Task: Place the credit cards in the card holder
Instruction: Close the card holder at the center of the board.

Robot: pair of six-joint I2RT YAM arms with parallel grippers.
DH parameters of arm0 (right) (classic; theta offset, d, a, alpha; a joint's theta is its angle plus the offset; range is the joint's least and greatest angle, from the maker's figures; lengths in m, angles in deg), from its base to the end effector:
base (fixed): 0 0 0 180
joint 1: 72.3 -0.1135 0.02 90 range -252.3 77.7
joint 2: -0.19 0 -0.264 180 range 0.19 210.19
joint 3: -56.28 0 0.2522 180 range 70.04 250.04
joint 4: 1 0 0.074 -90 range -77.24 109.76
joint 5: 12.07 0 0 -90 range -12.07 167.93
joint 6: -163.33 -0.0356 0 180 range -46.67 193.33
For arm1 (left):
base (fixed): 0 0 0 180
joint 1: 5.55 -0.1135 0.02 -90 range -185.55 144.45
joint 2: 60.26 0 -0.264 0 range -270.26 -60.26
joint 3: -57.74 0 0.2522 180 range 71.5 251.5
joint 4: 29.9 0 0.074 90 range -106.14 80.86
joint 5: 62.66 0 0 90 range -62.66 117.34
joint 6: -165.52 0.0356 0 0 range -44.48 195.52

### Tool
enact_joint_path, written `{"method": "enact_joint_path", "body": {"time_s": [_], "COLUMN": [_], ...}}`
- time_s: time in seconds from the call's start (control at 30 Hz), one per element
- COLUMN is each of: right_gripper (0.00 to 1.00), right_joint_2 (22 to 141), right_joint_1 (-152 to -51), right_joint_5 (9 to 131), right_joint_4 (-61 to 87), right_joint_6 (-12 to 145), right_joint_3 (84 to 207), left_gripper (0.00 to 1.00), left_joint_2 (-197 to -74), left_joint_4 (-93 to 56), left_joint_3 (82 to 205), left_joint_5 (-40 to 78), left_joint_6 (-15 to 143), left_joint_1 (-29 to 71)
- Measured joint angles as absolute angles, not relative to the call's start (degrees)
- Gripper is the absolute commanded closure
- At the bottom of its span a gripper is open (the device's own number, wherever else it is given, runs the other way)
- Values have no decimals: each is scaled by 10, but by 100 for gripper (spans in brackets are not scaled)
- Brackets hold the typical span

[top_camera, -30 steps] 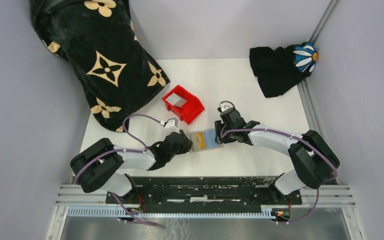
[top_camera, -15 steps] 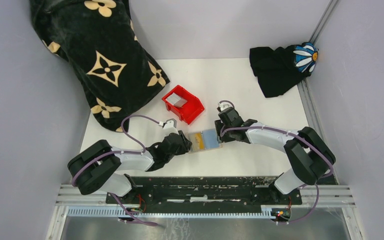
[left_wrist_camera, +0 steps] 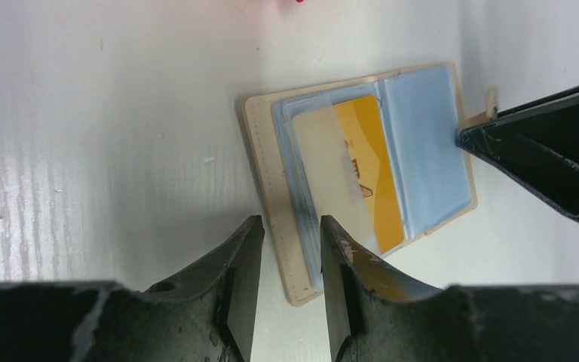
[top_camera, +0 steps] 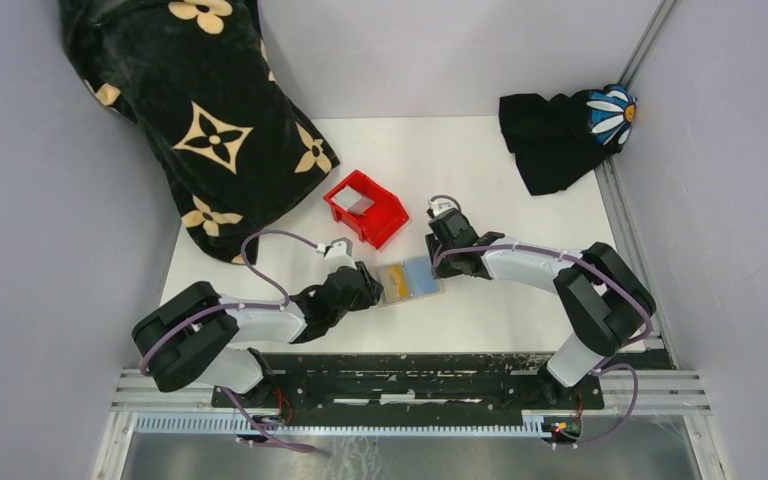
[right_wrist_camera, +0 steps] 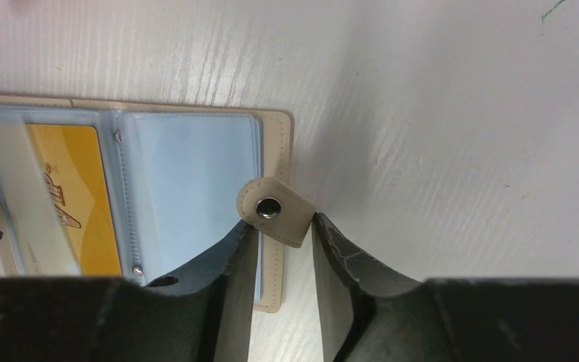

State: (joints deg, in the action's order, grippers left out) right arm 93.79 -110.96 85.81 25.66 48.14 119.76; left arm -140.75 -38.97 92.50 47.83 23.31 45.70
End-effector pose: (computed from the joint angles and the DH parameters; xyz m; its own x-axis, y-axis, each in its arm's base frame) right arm 0.2487 0.1927 0.1590 -0.8295 -0.1237 -0.5446 -0.2288 0.9648 0.1294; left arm 0.1590 -0.1782 0.1292 -0.6674 -0.3511 -0.6567 0.0446 0.8615 -0.5059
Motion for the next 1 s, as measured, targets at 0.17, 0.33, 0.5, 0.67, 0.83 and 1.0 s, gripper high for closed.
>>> {"method": "enact_joint_path", "body": {"time_s": [0.17, 0.33, 0.5, 0.67, 0.83, 1.0], "right_gripper": [67, 67, 69, 75, 78, 79], "right_joint_2": [939, 939, 940, 942, 947, 947], "right_joint_1": [-1109, -1106, -1096, -1083, -1067, -1058], "right_joint_5": [860, 854, 840, 824, 802, 790], "right_joint_4": [251, 246, 235, 224, 209, 201], "right_joint_6": [482, 479, 472, 462, 450, 445], "right_joint_3": [1198, 1198, 1193, 1188, 1184, 1180], "left_gripper": [53, 51, 51, 51, 51, 51], "left_joint_2": [-1385, -1379, -1388, -1418, -1450, -1459], "left_joint_4": [-381, -386, -405, -467, -523, -557], "left_joint_3": [911, 904, 902, 894, 892, 881], "left_joint_5": [484, 484, 483, 480, 480, 478], "left_joint_6": [233, 233, 233, 232, 232, 225], "left_joint_1": [457, 457, 457, 457, 455, 454]}}
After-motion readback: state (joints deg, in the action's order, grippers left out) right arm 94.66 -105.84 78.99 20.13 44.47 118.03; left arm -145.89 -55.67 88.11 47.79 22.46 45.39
